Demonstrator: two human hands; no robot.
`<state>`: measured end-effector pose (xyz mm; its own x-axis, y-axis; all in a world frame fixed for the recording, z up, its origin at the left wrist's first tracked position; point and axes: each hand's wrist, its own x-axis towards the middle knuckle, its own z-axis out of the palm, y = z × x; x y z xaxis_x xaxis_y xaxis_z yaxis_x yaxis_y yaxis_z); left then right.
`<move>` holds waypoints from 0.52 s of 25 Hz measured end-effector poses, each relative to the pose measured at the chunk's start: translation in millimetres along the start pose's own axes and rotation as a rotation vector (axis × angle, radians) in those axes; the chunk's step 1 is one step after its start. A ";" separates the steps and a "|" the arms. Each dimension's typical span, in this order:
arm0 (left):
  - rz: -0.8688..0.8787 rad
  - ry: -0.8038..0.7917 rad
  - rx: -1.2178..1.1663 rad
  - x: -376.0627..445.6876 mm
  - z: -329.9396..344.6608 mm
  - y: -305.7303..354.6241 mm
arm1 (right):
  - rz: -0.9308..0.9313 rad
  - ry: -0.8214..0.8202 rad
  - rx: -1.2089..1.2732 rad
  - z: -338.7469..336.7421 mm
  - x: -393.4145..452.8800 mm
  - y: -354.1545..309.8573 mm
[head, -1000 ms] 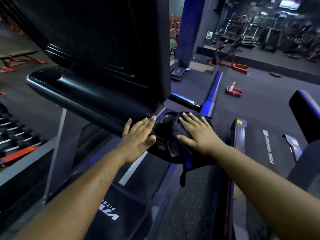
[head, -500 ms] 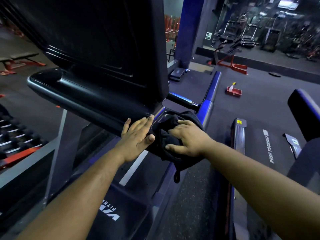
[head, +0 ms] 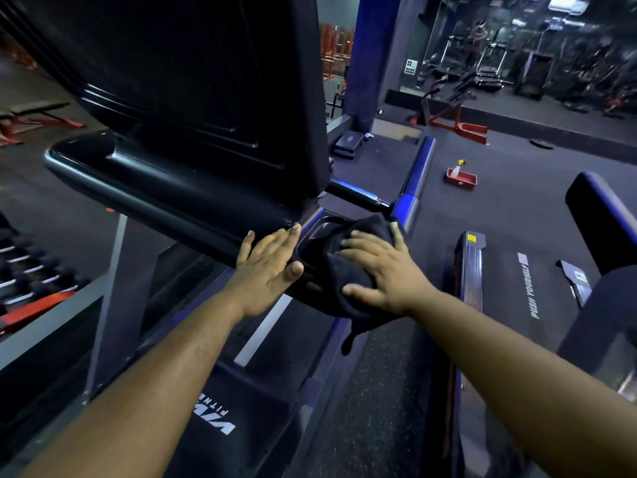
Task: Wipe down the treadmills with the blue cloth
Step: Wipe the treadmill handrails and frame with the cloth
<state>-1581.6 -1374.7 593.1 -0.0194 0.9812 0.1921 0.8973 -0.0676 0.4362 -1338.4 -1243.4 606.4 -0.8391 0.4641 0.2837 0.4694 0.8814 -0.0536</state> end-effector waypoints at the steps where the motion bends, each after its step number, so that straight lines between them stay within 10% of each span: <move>1: -0.005 0.006 0.005 0.1 0.0 1.0 | 0.110 -0.033 0.048 -3.3 8.1 10.4; 5: -0.009 0.011 0.019 -0.1 0.3 1.8 | 0.419 -0.189 -0.001 -10.3 35.5 -10.5; 13: -0.001 0.016 0.023 0.7 -1.3 3.4 | 0.218 0.084 -0.122 6.4 19.1 -93.1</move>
<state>-1579.2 -1374.5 595.9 -0.0275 0.9783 0.2055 0.9072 -0.0619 0.4162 -1400.0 -1316.0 610.7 -0.6911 0.6288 0.3565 0.6708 0.7416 -0.0078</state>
